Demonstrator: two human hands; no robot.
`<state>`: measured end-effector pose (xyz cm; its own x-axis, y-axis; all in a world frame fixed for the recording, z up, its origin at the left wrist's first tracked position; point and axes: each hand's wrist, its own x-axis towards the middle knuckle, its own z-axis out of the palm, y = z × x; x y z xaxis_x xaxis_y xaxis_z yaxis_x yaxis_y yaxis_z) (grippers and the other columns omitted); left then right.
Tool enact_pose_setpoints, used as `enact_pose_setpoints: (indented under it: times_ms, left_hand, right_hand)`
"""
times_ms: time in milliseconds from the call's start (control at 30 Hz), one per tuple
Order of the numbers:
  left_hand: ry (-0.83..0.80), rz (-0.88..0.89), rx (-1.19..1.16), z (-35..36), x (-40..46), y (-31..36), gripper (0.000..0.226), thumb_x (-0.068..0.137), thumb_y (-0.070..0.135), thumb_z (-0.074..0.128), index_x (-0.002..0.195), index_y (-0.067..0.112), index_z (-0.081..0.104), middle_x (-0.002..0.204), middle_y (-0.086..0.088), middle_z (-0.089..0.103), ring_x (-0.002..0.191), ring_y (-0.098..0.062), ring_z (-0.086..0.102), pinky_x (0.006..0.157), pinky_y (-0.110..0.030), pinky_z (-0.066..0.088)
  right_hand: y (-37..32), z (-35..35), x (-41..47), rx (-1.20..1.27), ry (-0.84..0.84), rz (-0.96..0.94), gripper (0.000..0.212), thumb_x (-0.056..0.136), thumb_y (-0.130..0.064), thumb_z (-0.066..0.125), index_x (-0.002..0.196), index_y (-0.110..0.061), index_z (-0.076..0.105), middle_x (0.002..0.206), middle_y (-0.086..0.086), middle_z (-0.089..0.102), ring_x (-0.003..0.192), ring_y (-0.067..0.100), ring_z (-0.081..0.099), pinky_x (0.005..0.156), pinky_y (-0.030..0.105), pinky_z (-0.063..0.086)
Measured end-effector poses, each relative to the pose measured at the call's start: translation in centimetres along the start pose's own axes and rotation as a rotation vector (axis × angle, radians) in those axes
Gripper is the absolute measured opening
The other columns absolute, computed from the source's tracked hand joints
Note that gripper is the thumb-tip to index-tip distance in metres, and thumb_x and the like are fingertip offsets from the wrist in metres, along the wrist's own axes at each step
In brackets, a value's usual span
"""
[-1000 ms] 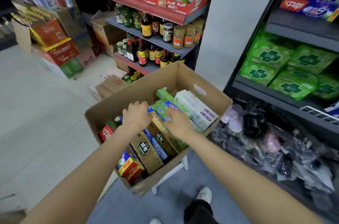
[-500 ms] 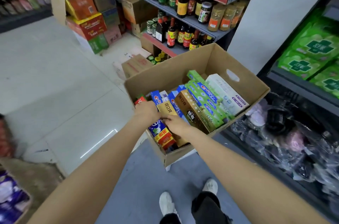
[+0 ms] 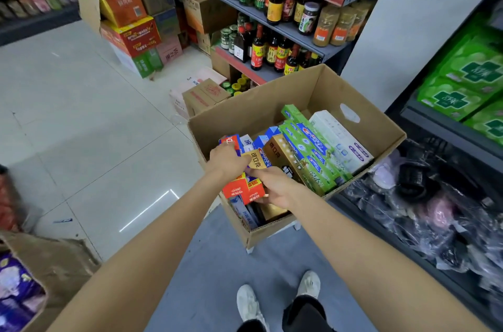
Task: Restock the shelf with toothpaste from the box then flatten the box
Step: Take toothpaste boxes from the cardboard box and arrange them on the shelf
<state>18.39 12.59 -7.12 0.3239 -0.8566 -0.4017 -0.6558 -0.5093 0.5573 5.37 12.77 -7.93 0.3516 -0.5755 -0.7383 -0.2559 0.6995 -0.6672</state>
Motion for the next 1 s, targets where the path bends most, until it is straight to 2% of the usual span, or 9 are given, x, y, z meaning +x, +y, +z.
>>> enact_pose_setpoints:
  times_ms: [133,300,367,500,600,700,800,867,1000]
  left_hand:
    - [-0.036,-0.079,-0.244,-0.1,0.0,0.9,0.059,0.09,0.035,0.058,0.141,0.023,0.031,0.131,-0.013,0.049,0.107,-0.027,0.058,0.084,-0.034,0.05]
    - [0.074,-0.176,-0.586,-1.8,0.3,2.5,0.06,0.087,0.032,0.066,0.132,0.013,0.031,0.122,-0.013,0.058,0.101,-0.026,0.064,0.084,-0.038,0.053]
    - [0.101,-0.18,-0.676,-2.3,0.4,3.7,0.06,0.087,0.029,0.065,0.132,0.011,0.029,0.12,-0.013,0.057,0.101,-0.027,0.063,0.08,-0.037,0.051]
    - [0.046,-0.117,-0.798,-2.5,0.9,7.9,0.059,0.085,0.028,0.065,0.129,0.013,0.029,0.113,-0.013,0.058,0.095,-0.027,0.064,0.084,-0.04,0.052]
    - [-0.012,-0.023,-0.881,-2.2,1.1,12.9,0.056,0.084,0.027,0.064,0.128,0.011,0.033,0.112,-0.012,0.062,0.096,-0.03,0.065,0.091,-0.045,0.052]
    - [-0.057,0.092,-0.971,-1.6,0.5,19.3,0.055,0.082,0.036,0.065,0.124,0.011,0.039,0.108,-0.01,0.065,0.097,-0.029,0.066,0.091,-0.043,0.052]
    - [-0.109,0.207,-0.85,-0.2,0.4,25.9,0.066,0.073,0.052,0.061,0.121,0.008,0.047,0.105,-0.006,0.066,0.095,-0.026,0.065,0.094,-0.041,0.049]
    - [-0.121,0.284,-0.731,1.2,0.3,30.3,0.052,0.085,0.048,0.055,0.117,0.007,0.052,0.107,-0.005,0.065,0.096,-0.024,0.063,0.091,-0.036,0.048]
    - [-0.158,0.442,-0.662,4.9,0.4,40.2,0.038,0.09,0.043,0.056,0.109,0.01,0.055,0.112,-0.01,0.067,0.098,-0.027,0.066,0.093,-0.042,0.051]
  right_hand:
    - [-0.9,-0.7,-0.4,-0.006,0.025,-0.012,0.024,0.09,-0.027,0.062,0.107,-0.012,0.054,0.092,0.007,0.068,0.085,0.013,0.065,0.079,0.03,0.053]
    - [-3.0,-2.5,-1.8,0.105,0.026,-0.069,0.023,0.09,-0.017,0.062,0.108,-0.005,0.055,0.1,0.011,0.066,0.09,0.016,0.064,0.088,0.036,0.052]
    - [-4.1,-3.5,-2.4,0.187,0.019,-0.106,0.007,0.091,-0.01,0.059,0.096,-0.008,0.054,0.094,0.009,0.064,0.086,0.017,0.062,0.083,0.036,0.052]
    - [-6.9,-5.9,-3.9,0.274,0.04,-0.252,0.013,0.082,0.003,0.053,0.092,-0.005,0.057,0.089,0.01,0.063,0.078,0.02,0.06,0.072,0.033,0.05]
    - [-9.1,-8.6,-6.2,0.278,0.099,-0.333,0.026,0.061,-0.009,0.052,0.086,-0.002,0.054,0.079,0.012,0.061,0.065,0.021,0.059,0.06,0.028,0.048]
    - [-10.6,-12.6,-8.3,0.376,0.198,-0.408,0.03,0.06,-0.016,0.05,0.086,-0.002,0.052,0.063,0.009,0.062,0.047,0.018,0.057,0.05,0.023,0.049]
    - [-12.3,-17.5,-10.5,0.477,0.258,-0.518,0.037,0.067,-0.026,0.059,0.099,-0.009,0.055,0.069,0.008,0.069,0.05,0.017,0.063,0.052,0.023,0.051]
    - [-13.2,-21.3,-12.1,0.505,0.315,-0.564,0.027,0.085,-0.032,0.058,0.103,-0.012,0.058,0.075,0.006,0.073,0.056,0.017,0.067,0.061,0.028,0.054]
    - [-14.9,-30.5,-15.9,0.423,0.56,-0.696,0.026,0.09,-0.035,0.058,0.105,-0.014,0.055,0.087,0.004,0.072,0.061,0.013,0.069,0.066,0.029,0.055]
